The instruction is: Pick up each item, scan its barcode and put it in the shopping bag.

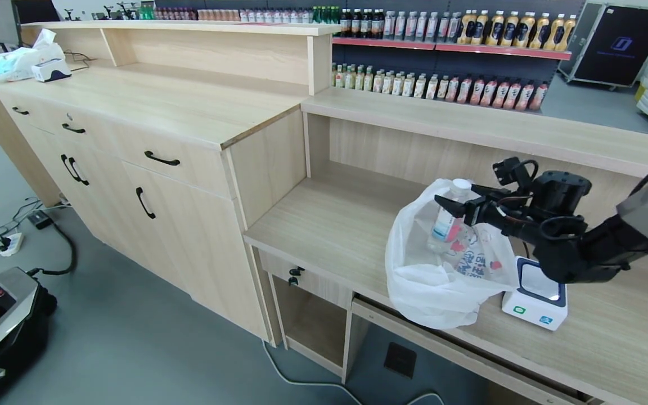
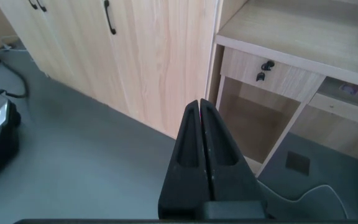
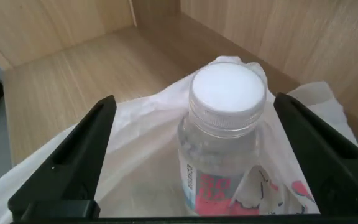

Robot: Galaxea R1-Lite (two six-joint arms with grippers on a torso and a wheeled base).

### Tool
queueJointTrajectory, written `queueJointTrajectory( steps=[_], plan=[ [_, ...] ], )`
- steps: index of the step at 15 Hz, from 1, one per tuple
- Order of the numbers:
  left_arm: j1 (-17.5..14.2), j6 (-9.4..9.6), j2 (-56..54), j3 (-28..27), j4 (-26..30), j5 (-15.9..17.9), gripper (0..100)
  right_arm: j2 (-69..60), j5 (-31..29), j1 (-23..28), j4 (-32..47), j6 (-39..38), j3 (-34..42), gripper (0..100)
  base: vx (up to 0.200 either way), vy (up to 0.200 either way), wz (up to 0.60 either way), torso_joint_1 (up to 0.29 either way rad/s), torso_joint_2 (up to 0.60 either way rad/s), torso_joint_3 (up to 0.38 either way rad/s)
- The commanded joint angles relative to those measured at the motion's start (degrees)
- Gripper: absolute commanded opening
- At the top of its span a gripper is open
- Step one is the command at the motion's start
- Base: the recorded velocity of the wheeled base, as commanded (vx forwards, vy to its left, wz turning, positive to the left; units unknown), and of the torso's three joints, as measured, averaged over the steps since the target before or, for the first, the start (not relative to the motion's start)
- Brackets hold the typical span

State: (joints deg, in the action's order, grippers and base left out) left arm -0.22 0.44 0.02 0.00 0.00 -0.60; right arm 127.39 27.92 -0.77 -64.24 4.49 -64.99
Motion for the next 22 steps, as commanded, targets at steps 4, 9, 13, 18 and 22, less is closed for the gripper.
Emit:
queueJointTrajectory(
  steps=[4,9,13,18,22],
  plan=[
    [-0.04,0.00,-0.02,0.00,0.00,-0.02,0,-26.58,-4.63,5.07,4.30,0.44,26.23,100,0.000,0.000,0.00,0.000,0.00,0.000],
    [0.04,0.00,-0.02,0.00,0.00,-0.02,0,-34.49,-20.89,12.81,16.52,2.98,25.00,100,0.000,0.000,0.00,0.000,0.00,0.000],
    [-0.04,0.00,-0.02,0.00,0.00,-0.02,0,-31.24,-43.21,17.91,21.44,4.13,24.91,100,0.000,0.000,-0.45,0.003,0.00,0.002],
    [-0.04,0.00,-0.02,0.00,0.00,-0.02,0,-30.10,-54.28,20.54,31.46,-13.45,24.82,100,0.000,0.000,-0.36,-0.002,0.00,0.002],
    [-0.04,0.00,-0.02,0.00,0.00,-0.02,0,-30.45,-54.20,21.07,43.06,-24.79,24.91,100,0.000,0.000,0.00,0.000,0.00,0.000]
  ],
)
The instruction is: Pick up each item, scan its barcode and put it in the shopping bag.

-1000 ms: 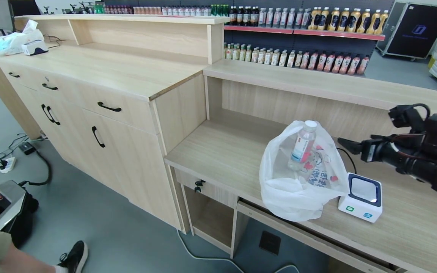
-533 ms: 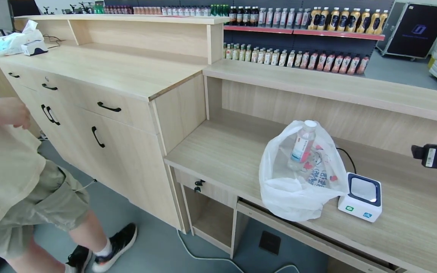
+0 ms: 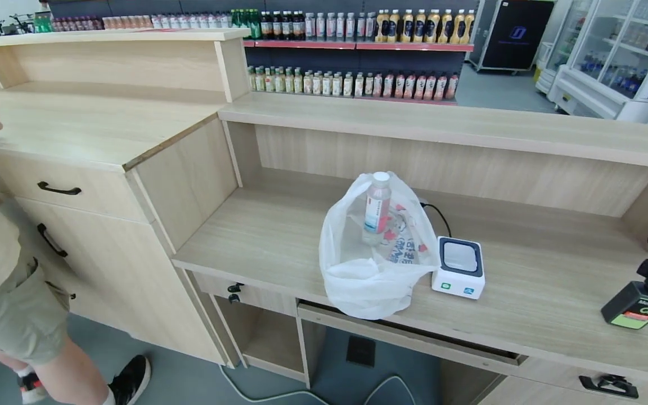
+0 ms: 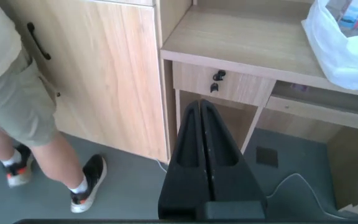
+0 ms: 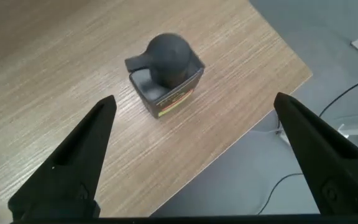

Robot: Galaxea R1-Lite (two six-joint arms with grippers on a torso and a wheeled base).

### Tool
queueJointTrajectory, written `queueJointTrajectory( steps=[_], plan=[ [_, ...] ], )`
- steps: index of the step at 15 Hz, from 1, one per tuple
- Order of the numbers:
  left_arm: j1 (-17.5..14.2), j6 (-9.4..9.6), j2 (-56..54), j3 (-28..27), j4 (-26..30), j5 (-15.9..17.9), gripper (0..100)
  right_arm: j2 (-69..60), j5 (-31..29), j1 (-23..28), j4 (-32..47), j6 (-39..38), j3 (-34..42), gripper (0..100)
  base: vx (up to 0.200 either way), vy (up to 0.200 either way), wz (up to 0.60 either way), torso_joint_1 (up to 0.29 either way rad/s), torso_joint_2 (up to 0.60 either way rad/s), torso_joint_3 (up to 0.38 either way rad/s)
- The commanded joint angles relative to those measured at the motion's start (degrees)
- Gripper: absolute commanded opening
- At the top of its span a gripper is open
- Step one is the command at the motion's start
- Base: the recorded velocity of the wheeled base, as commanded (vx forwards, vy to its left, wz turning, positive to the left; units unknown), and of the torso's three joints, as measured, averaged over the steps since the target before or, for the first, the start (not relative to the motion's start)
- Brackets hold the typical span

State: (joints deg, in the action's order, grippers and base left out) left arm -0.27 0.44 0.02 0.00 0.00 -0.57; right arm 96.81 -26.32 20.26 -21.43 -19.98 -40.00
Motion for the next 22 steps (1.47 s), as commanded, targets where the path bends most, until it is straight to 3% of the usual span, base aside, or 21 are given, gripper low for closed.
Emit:
queueJointTrajectory(
  steps=[1,7,16,22],
  plan=[
    [0.00,0.00,-0.02,0.00,0.00,-0.04,0,0.40,0.39,-0.05,0.78,-0.67,0.09,100,0.000,0.000,0.00,0.000,0.00,0.000],
    [0.00,0.00,-0.02,0.00,0.00,-0.04,0,8.31,1.53,-0.92,-0.01,0.64,-1.49,100,0.000,0.000,0.00,0.000,0.00,0.000],
    [0.00,0.00,-0.02,0.00,0.00,-0.04,0,19.12,2.59,-4.53,-11.26,2.23,-2.54,100,0.000,0.000,0.00,0.000,0.00,0.000],
    [0.00,0.00,-0.02,0.00,0.00,-0.04,0,23.34,5.75,-5.58,-12.49,4.34,-5.71,100,0.000,0.000,0.00,0.000,0.00,0.000]
  ],
)
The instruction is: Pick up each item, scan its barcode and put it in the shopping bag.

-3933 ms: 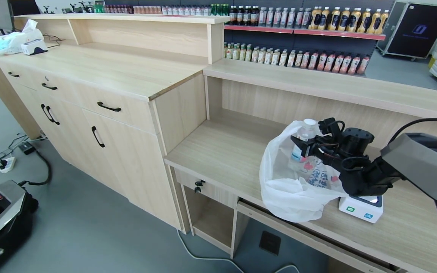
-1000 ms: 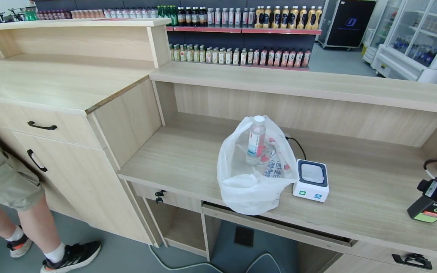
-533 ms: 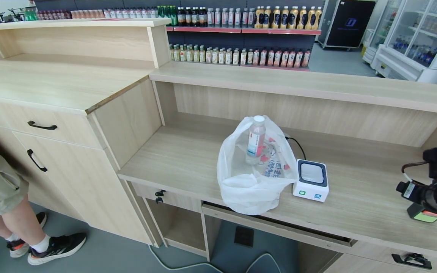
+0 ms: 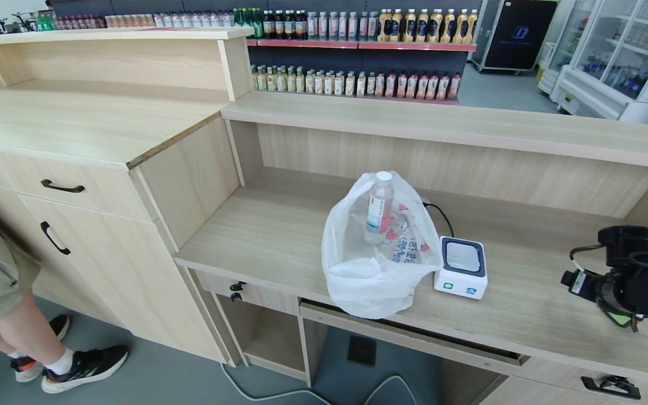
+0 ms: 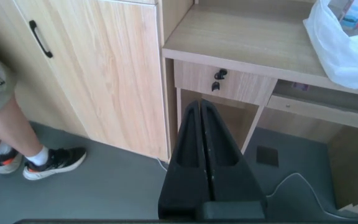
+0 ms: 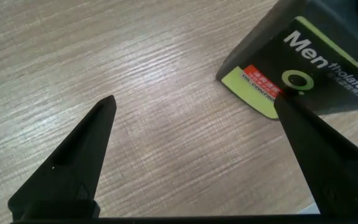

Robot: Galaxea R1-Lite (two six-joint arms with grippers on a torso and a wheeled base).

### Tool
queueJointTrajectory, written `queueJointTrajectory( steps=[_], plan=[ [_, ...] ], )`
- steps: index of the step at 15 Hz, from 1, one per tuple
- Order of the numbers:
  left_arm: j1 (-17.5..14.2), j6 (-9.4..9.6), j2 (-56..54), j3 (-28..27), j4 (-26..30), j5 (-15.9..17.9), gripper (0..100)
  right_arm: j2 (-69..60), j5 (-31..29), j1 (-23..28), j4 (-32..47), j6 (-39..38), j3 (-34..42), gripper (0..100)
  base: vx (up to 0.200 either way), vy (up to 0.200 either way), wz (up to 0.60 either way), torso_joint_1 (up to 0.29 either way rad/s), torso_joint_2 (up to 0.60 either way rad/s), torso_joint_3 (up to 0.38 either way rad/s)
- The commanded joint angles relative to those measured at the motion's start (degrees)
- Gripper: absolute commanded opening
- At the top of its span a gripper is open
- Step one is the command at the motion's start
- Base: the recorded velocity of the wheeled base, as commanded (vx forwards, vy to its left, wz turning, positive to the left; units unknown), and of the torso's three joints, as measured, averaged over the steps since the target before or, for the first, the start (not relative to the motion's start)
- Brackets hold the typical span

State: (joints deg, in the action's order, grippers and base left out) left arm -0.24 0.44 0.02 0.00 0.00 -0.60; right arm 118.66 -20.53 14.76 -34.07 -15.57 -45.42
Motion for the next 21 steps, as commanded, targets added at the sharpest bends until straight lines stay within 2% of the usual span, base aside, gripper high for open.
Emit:
queueJointTrajectory(
  steps=[1,6,8,12,15,21],
  plan=[
    [0.07,0.00,-0.02,0.00,0.00,-0.02,0,1.66,-0.04,-0.52,-0.47,0.45,-0.37,100,0.000,0.000,0.00,0.000,0.00,0.000],
    [-0.02,0.00,-0.02,0.00,0.00,-0.02,0,-3.97,0.05,-0.70,-0.56,6.16,3.41,100,0.000,0.000,0.00,0.000,0.00,0.000],
    [-0.02,0.00,-0.02,0.00,0.00,-0.02,0,-9.06,0.67,-2.63,0.41,7.48,4.90,100,0.000,0.000,0.00,0.000,0.00,0.000],
    [-0.02,0.00,-0.02,0.00,0.00,-0.02,0,-17.94,-1.09,-2.37,4.45,16.27,7.01,100,0.000,0.000,0.00,0.000,0.00,0.000],
    [-0.02,0.00,-0.02,0.00,0.00,-0.02,0,-20.40,-4.34,0.18,8.85,19.17,7.28,100,0.000,0.000,0.00,0.000,0.00,0.000],
    [-0.02,0.00,-0.02,0.00,0.00,-0.02,0,-16.36,-3.90,8.09,8.06,22.69,6.84,100,0.000,0.000,0.00,0.000,0.00,0.000]
  ],
)
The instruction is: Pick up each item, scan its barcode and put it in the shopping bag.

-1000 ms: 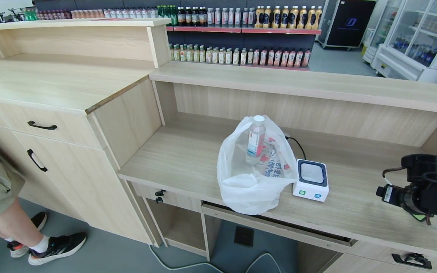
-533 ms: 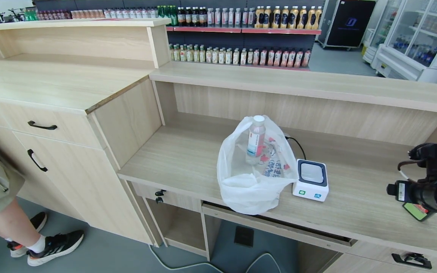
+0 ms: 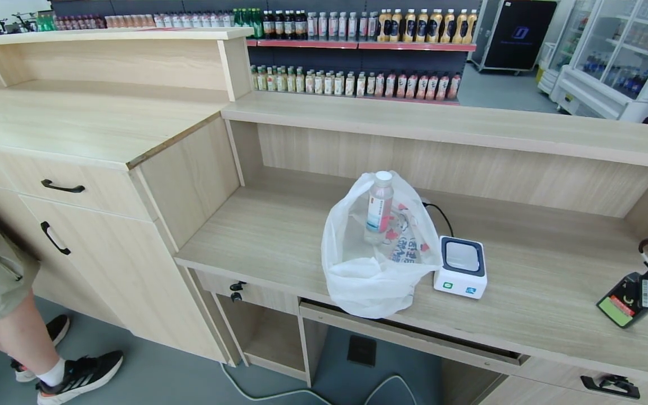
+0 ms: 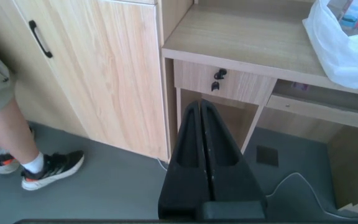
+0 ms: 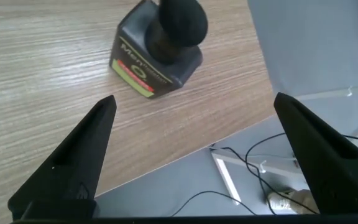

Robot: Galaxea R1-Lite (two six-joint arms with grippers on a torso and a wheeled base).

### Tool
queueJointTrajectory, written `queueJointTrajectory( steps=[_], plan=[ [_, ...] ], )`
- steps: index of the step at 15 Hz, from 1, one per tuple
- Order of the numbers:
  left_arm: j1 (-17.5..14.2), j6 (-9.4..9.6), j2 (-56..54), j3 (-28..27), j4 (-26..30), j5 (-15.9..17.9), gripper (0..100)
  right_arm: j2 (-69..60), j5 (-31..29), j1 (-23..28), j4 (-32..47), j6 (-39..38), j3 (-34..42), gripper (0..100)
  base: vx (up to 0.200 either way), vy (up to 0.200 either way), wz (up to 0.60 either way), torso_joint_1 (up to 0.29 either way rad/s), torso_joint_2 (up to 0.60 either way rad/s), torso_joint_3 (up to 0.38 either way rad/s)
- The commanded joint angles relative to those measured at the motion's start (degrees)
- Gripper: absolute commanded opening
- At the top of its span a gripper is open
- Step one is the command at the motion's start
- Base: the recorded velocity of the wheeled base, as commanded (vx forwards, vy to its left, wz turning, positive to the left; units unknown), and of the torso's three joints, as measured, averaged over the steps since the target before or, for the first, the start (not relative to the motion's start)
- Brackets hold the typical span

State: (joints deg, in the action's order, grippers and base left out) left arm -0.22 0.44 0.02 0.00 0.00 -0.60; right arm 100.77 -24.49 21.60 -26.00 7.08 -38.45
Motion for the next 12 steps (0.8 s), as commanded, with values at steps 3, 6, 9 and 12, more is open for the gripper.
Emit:
queueJointTrajectory(
  steps=[3,6,9,12],
  plan=[
    [-0.04,0.00,-0.02,0.00,0.00,-0.02,0,3.73,1.20,4.24,-3.35,3.46,-0.22,100,0.000,0.000,0.00,0.000,0.00,0.000],
    [-0.04,0.00,-0.02,0.00,0.00,-0.02,0,4.00,7.62,7.40,-7.66,8.74,-0.40,100,0.000,0.000,0.00,0.000,0.00,0.000],
    [-0.04,0.00,-0.02,0.00,0.00,-0.02,0,5.49,12.19,9.51,-7.48,11.29,-0.84,100,0.000,0.000,0.00,0.000,0.00,0.000],
    [-0.04,0.00,-0.02,0.00,0.00,-0.02,0,6.46,13.59,10.48,-7.57,12.25,-0.84,100,0.000,0.000,0.00,0.000,0.00,0.000]
  ],
)
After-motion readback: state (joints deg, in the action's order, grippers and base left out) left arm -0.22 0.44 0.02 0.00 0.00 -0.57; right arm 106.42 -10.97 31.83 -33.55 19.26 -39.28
